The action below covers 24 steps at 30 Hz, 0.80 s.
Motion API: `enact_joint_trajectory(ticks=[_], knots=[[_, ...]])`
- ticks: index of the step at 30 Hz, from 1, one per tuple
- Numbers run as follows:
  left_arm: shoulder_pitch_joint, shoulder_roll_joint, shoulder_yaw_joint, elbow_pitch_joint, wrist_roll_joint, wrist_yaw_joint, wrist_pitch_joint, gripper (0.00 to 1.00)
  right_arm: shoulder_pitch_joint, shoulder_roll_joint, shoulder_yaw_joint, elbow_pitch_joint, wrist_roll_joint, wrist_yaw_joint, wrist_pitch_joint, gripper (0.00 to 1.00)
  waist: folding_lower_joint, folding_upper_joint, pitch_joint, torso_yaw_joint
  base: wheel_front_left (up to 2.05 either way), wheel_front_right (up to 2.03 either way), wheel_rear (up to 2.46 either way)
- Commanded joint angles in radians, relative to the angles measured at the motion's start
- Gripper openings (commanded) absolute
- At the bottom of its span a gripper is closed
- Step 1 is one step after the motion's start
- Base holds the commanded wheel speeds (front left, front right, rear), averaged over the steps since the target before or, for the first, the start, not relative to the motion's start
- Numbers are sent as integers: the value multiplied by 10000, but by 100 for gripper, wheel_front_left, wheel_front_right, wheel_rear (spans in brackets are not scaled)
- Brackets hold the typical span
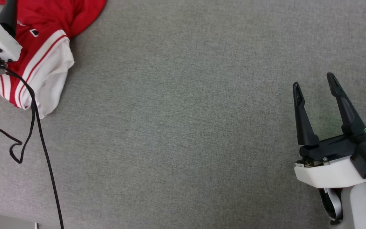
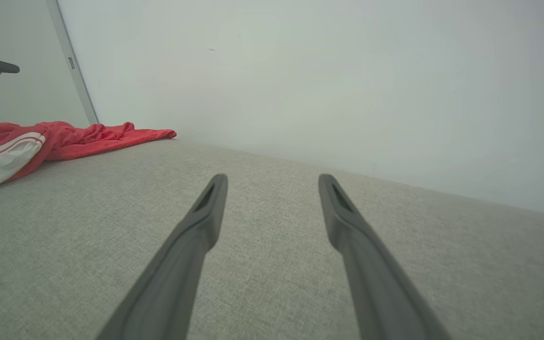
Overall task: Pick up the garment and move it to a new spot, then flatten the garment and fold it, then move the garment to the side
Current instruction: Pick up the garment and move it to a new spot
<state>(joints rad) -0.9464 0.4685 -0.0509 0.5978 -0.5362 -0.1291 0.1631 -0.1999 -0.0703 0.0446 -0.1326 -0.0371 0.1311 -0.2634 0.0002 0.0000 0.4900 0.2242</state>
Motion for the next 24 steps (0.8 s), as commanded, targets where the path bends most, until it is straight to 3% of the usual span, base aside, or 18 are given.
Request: enact_joint_trajectory(ticks=[1, 11, 16, 24], knots=[[-276, 181, -239, 129, -473, -1, 704, 100, -161, -75, 0, -110, -53, -7, -21, 100, -2, 0, 250, -127, 0, 0, 0], [-1272, 1557, -2127, 230, -2805, -3, 5674, 100, -422, -151, 4, -428, -178, -7, -21, 100, -2, 0, 876, -319, 0, 0, 0], [-1454, 1677, -2566, 461, -2847, -3, 6556, 100, -522, -176, -13, -518, -219, -7, -21, 100, -2, 0, 1236, -375, 0, 0, 0], [-1093, 1409, -3672, 1051, -2576, -4, 6923, 100, -712, -197, 11, -636, -278, -7, -21, 100, -2, 0, 1654, -411, 0, 0, 0]])
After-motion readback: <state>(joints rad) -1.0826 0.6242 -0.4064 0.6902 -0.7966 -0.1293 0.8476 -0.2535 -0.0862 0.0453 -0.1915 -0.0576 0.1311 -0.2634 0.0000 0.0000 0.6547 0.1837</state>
